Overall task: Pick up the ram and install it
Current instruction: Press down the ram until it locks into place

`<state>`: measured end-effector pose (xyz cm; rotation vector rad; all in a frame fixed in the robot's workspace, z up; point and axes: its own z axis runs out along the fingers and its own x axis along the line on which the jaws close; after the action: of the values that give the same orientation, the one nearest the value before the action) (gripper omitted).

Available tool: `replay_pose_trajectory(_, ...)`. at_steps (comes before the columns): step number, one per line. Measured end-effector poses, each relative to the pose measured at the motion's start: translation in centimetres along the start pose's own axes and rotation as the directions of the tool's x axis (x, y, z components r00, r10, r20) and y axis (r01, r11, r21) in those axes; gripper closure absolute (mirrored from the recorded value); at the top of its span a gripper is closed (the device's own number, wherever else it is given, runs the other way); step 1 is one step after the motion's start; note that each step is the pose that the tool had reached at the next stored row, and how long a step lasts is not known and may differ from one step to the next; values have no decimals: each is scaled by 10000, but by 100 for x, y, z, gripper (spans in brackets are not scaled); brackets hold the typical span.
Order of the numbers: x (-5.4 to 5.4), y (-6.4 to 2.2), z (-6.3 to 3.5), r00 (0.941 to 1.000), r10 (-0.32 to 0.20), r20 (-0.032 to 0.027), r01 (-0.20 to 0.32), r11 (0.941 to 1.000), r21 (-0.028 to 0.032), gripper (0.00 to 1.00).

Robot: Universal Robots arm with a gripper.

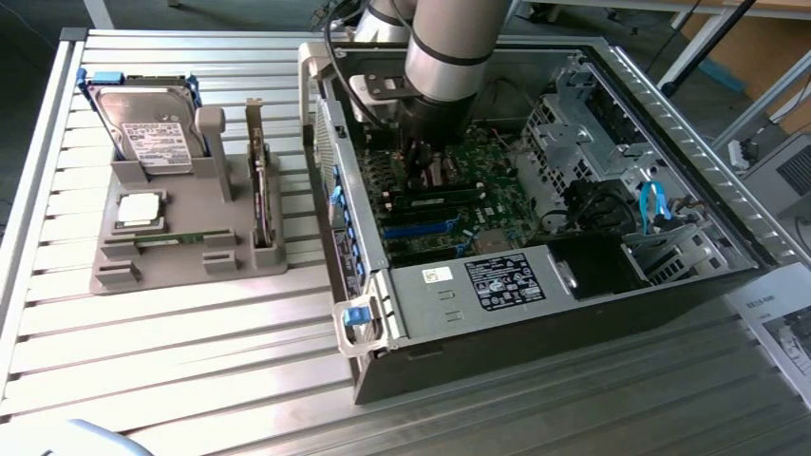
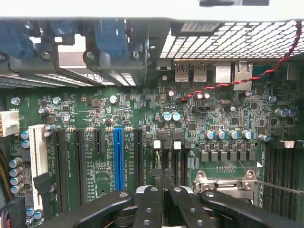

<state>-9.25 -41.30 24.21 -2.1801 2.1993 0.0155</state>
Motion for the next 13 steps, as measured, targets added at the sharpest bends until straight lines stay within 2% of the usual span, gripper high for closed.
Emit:
replay_pose_trajectory(7, 0, 53, 0, 10000, 0, 0, 0, 10000, 0, 90)
replay_pose_trajectory(13, 1, 65, 0, 10000, -1, -1, 1, 10000, -1, 90)
